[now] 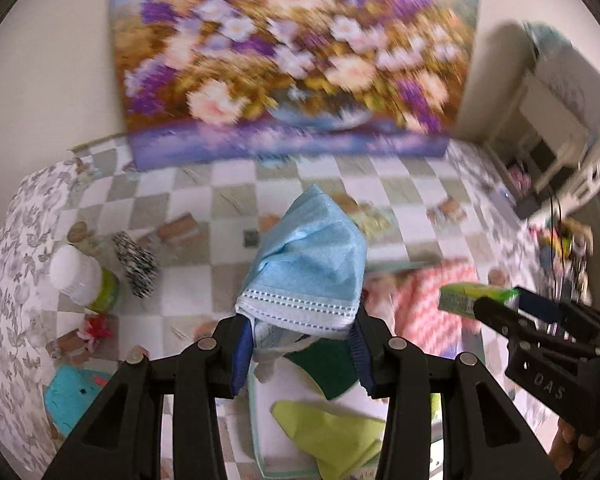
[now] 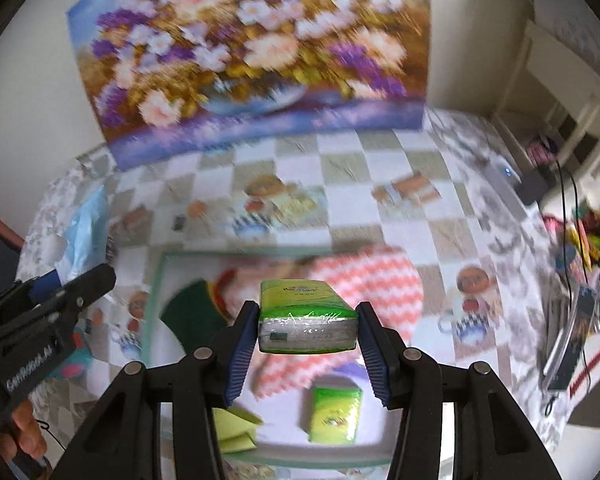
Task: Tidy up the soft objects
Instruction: 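Lower the tissue pack and mask into the tray and open both tools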
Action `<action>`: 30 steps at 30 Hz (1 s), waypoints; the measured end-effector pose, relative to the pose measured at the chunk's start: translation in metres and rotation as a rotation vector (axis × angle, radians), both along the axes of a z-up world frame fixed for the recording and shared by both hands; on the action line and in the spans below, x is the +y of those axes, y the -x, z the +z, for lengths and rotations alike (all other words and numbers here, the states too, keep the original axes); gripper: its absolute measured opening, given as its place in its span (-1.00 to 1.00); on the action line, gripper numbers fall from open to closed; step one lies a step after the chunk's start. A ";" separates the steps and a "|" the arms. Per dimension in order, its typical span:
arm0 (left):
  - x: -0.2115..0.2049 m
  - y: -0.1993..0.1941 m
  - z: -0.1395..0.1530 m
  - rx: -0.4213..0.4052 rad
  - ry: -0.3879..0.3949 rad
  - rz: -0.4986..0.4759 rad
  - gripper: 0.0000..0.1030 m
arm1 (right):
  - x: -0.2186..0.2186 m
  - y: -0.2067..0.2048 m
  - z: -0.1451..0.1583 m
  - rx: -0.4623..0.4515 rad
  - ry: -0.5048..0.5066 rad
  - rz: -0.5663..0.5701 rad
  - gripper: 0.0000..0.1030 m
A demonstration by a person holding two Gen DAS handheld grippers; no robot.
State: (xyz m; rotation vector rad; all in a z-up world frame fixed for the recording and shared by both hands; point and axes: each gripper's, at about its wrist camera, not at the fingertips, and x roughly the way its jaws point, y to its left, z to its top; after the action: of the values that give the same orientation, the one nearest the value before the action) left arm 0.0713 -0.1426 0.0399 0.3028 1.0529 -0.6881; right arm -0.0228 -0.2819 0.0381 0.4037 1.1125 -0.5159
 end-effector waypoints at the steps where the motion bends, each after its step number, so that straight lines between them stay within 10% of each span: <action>1: -0.004 0.004 -0.005 0.012 -0.014 -0.013 -0.13 | -0.002 0.004 -0.005 0.012 -0.010 -0.007 0.01; 16: -0.003 0.035 -0.089 0.205 -0.189 -0.023 -0.12 | 0.006 0.028 -0.075 0.162 -0.137 -0.022 0.02; 30: 0.016 0.029 -0.080 0.238 -0.163 0.030 0.17 | 0.021 0.034 -0.061 0.128 -0.106 -0.012 0.05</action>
State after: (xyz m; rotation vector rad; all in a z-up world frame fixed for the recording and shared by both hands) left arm 0.0421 -0.1262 -0.0405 0.3512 1.3414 -0.6225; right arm -0.0573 -0.2607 -0.0231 0.4751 1.2649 -0.5002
